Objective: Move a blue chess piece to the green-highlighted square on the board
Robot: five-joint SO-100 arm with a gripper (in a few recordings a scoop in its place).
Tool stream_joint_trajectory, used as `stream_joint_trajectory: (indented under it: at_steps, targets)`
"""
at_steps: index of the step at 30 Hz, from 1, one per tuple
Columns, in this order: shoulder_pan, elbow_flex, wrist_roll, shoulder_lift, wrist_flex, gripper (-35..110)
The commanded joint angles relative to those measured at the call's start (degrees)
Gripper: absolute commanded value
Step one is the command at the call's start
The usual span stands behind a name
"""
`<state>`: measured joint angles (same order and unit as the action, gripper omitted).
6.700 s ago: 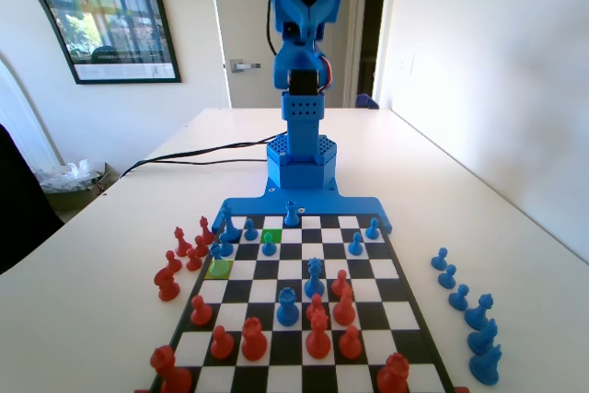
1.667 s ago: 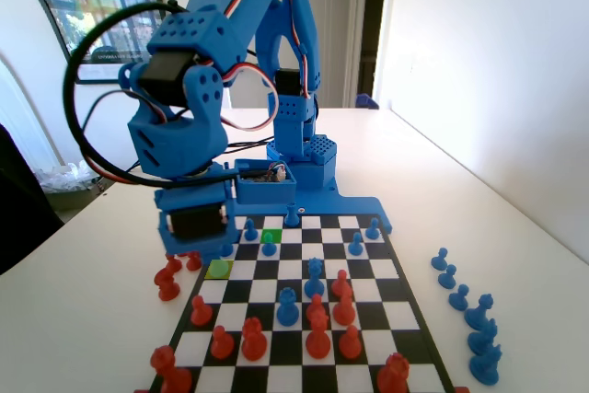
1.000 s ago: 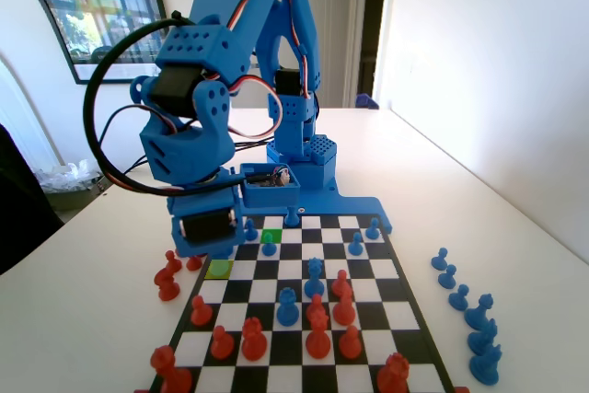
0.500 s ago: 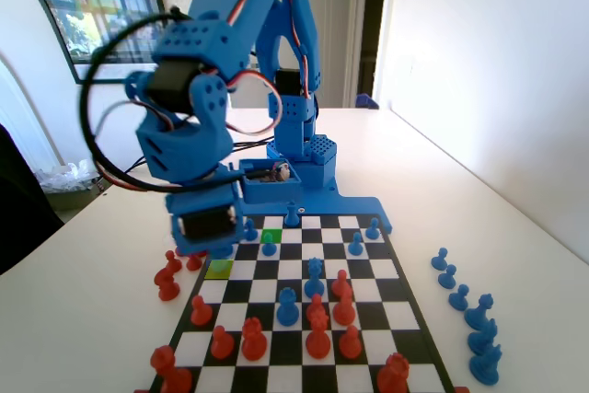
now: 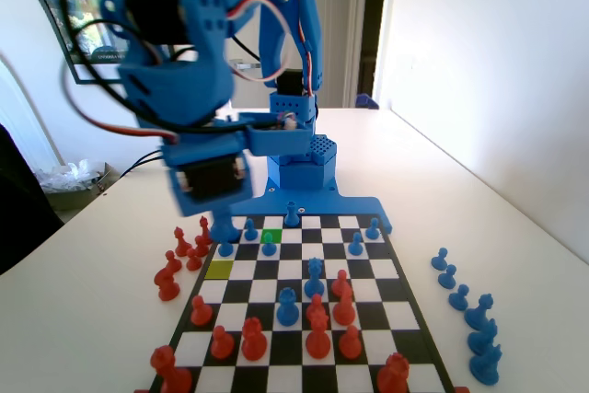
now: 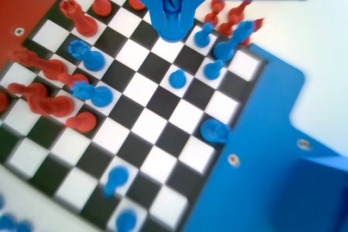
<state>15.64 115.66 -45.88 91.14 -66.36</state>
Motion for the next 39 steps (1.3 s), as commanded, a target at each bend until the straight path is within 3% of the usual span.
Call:
stream_joint_trajectory:
  at_steps: [1,39]
  targets:
    - [-1.8,5.1,1.0,7.7,1.3,1]
    - [-2.2,24.3,-3.2,5.4,20.0,1]
